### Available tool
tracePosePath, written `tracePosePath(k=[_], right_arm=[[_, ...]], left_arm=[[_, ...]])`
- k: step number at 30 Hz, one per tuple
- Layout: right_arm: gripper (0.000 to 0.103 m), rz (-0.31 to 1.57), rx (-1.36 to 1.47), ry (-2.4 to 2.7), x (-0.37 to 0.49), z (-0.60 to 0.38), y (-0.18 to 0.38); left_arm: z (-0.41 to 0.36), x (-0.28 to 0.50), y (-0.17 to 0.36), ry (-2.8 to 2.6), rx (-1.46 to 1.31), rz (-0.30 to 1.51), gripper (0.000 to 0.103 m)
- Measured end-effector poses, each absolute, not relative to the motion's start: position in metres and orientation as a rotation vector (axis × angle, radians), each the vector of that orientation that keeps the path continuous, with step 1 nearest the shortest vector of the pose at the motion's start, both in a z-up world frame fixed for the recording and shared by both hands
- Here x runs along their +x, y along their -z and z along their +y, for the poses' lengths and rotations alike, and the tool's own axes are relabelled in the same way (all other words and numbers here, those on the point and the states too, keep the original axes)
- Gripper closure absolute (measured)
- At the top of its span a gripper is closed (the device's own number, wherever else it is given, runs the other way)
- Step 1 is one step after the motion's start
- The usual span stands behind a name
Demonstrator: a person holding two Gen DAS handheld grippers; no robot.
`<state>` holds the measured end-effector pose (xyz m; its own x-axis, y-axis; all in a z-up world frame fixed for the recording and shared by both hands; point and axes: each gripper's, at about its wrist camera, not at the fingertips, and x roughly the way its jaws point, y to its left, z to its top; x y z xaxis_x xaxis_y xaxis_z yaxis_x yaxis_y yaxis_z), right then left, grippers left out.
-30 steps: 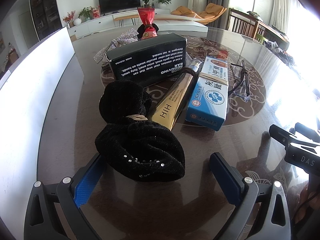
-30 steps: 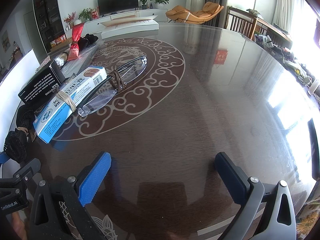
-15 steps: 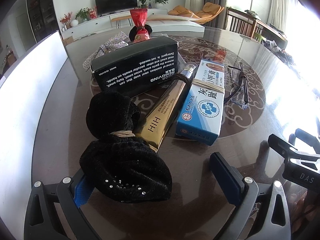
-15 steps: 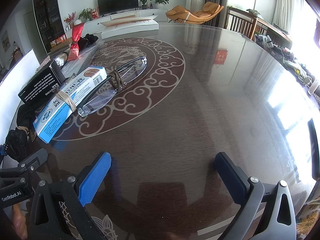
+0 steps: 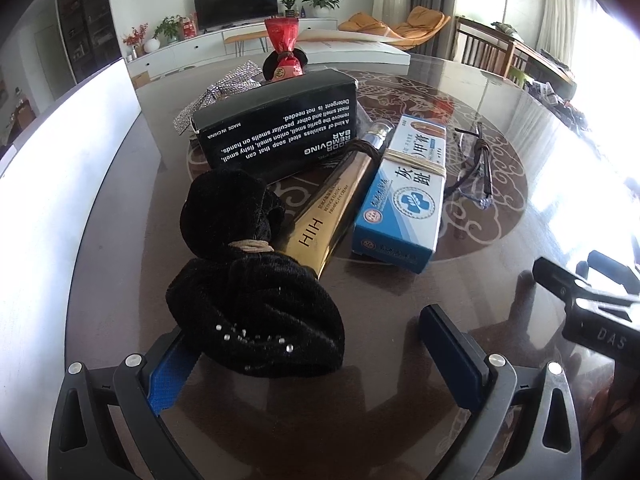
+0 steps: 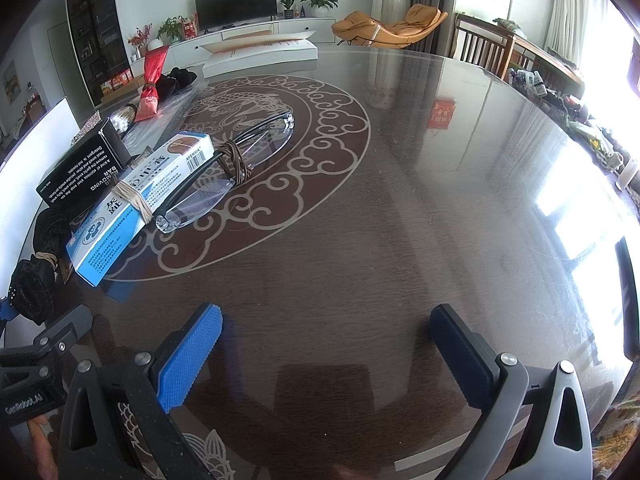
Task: Organize objects
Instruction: 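Move the left gripper to the black velvet pouch and close on it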
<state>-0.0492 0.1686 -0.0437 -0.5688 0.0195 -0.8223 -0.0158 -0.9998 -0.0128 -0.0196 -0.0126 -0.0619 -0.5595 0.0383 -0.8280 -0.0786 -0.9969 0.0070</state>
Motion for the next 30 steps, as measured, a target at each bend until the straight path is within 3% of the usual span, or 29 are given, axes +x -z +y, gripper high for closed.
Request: tracePosePath(k=[13,19,23,24,25,27,30], right_arm=[[0.000,-0.007,-1.449,-2.766,-0.049,0.168,0.044],[0.000,-0.007,-1.448,-2.766,-0.049,0.169,0.044],[0.000,-0.007,-1.448,-2.766,-0.049,0.169,0.044],[0.000,-0.007,-1.448,-2.766,-0.049,0.169,0.044],[0.000,-0.007,-1.448,-2.766,-0.049,0.169,0.044],[0.000,-0.008,-1.448,-2.766,-0.049,0.169,0.044],[0.000,-0.008,-1.448,-2.766,-0.049,0.169,0.044]], left_arm=[[-0.027,-0.015,0.059,-2.633,-1.518,0.127,0.000],[-0.064,-0.023,0.029,-2.706,-1.424,-0.196,0.000],[-0.064,-0.039,0.032,-2.705,-1.471,-0.182,0.000],[-0.063,-0.042,0.036,-2.708,-1.474,-0.167,0.015],[-0.062,-0.046,0.040,-2.709,-1.488,-0.153,0.040],[-0.063,-0.049,0.049,-2.680,-1.532,-0.180,0.066],[-0.062,-0.035,0.047,-2.672,-1.507,-0.137,0.069]])
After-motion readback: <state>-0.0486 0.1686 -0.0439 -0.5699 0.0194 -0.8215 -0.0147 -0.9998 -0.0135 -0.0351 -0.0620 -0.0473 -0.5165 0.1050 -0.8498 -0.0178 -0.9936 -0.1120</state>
